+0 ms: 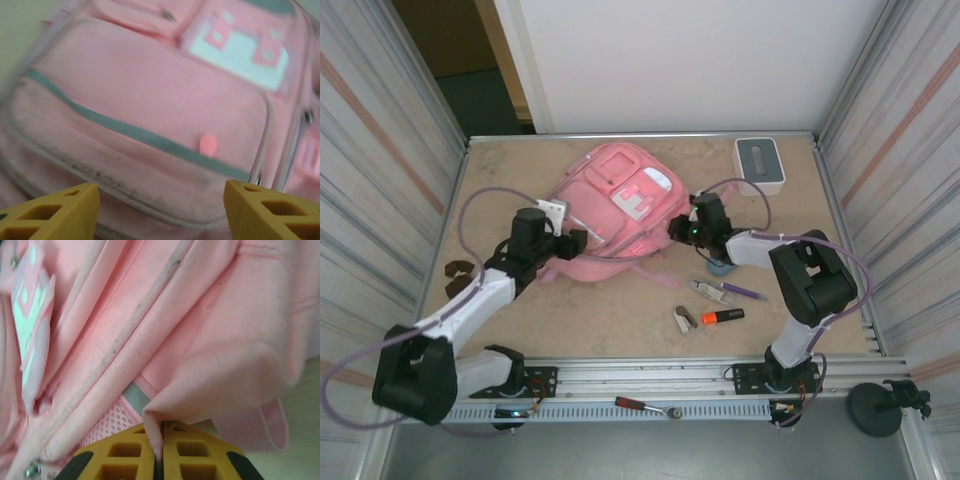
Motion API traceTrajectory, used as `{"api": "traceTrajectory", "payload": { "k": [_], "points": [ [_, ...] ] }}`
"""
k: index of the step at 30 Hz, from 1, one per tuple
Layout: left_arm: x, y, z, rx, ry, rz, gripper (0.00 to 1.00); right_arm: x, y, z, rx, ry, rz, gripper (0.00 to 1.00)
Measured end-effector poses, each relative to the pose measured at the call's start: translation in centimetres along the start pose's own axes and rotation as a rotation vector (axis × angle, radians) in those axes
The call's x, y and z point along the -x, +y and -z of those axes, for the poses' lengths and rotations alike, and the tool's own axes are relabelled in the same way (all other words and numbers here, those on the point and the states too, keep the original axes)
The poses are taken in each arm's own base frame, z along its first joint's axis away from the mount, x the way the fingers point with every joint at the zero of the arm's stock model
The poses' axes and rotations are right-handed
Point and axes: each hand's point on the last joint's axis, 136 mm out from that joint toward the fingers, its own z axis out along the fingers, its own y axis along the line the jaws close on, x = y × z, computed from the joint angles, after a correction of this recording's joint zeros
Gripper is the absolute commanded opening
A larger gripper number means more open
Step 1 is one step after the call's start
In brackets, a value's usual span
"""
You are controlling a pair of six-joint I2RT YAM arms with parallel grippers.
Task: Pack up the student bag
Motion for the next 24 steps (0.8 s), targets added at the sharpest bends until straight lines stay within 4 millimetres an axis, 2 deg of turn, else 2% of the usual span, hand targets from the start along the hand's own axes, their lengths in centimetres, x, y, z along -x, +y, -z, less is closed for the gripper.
{"api": "traceTrajectory", "payload": {
  "k": [3,6,9,13,17,20,24],
  "points": [
    [1.5,1.1,2.3,0.069,-0.090,0.064,0.74,-3.5,3.6,-0.4,0.064,0.063,0.073,0.26],
    [2.1,1.1,4.1,0.095,-0.156,0.114,0.76,-6.7,6.6,-0.1,0.120,0.124,0.157,0.34],
    [1.2,-0.4,4.6,0.086,-0.150,0.129,0.77,-7.2,7.8,1.2,0.132,0.130,0.222,0.38],
    [-0.7,-3.0,3.6,0.064,-0.085,0.108,0.85,-4.7,7.6,2.5,0.110,0.062,0.240,0.42],
    [-3.2,-4.5,1.4,0.098,0.024,0.053,0.87,-3.4,6.0,1.7,0.064,0.041,0.212,0.46],
    [-4.3,-4.8,-0.5,0.155,0.095,0.011,0.87,-3.4,4.9,0.3,0.028,0.044,0.201,0.48],
    [-4.5,-4.7,-2.7,0.242,0.150,-0.037,0.84,-4.3,3.8,-1.0,0.005,0.068,0.187,0.48]
  ]
}}
